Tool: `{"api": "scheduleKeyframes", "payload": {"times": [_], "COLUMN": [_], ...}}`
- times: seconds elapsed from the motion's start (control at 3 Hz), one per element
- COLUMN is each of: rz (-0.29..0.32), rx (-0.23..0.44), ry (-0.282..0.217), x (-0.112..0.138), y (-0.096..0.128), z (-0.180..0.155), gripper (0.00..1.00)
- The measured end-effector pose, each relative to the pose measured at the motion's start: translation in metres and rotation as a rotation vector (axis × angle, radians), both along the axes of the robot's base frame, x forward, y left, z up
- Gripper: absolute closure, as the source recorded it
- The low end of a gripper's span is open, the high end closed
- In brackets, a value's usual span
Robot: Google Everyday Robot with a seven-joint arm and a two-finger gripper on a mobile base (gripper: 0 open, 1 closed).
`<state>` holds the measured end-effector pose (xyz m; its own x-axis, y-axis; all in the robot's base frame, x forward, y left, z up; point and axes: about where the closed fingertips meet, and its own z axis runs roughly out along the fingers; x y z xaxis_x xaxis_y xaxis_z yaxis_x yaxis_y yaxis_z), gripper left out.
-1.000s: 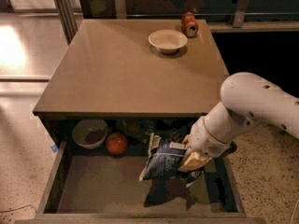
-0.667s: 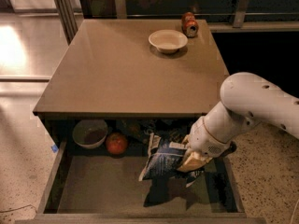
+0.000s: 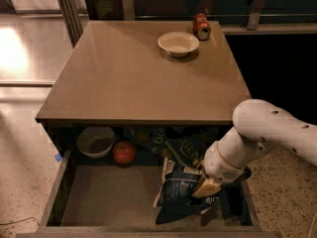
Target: Place blue chip bag into top drawer
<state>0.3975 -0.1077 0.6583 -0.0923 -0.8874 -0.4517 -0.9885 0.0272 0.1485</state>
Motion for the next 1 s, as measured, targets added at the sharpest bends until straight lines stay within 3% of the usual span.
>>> {"api": "scheduleKeyframes", "payload": {"times": [0.33,0.67,1.0], "rz": [-0.007,-0.007,-0.001], "rx": [-0.019,-0.019,-0.023], "ry": [0.057,0.058,0.11], "x": [-0.011,-0.011,-0.016], "y": [-0.006,-0.006,-0.003], "z": [-0.032,-0.033,-0.054], "gripper": [1.0,1.0,1.0]}}
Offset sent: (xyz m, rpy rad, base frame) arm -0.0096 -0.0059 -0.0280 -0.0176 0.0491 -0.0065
